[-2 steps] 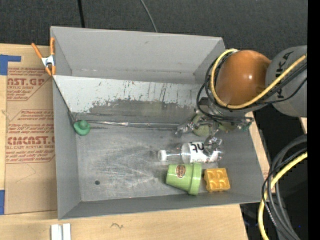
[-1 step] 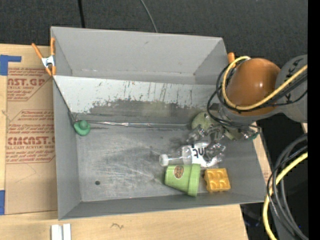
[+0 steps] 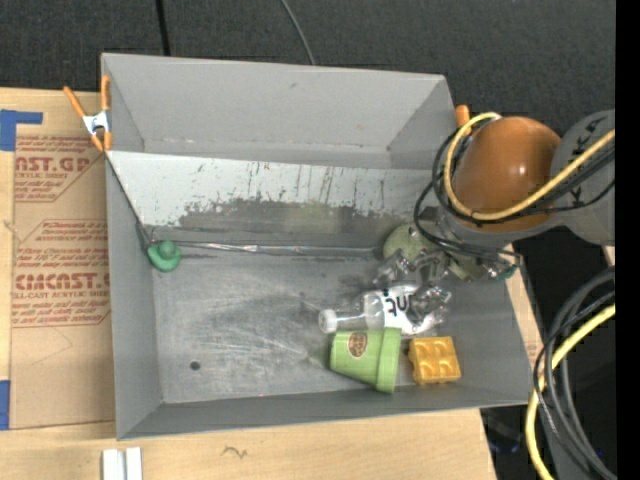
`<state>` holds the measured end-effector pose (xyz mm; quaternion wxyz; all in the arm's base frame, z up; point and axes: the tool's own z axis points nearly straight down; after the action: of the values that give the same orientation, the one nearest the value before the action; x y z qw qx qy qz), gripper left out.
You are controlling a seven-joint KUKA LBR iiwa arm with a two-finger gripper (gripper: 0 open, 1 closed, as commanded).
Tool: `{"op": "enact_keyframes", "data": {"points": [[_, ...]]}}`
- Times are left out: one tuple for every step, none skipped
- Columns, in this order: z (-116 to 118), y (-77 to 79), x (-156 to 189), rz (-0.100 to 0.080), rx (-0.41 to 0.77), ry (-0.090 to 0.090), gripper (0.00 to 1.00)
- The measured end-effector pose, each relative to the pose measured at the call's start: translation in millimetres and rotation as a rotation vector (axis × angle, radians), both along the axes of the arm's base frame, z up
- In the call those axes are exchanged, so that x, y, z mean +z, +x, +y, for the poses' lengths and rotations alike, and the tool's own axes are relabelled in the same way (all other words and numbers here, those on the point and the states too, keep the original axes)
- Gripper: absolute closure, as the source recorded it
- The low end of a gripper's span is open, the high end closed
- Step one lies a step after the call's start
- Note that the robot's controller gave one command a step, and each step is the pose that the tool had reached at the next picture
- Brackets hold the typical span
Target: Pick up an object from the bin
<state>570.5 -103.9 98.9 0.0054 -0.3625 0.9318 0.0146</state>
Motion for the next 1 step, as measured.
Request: {"op": "enact_keyframes", "data": {"points": [[3.0,0.4,1.2,-0.003,0.002,-0.008,1.0]]}}
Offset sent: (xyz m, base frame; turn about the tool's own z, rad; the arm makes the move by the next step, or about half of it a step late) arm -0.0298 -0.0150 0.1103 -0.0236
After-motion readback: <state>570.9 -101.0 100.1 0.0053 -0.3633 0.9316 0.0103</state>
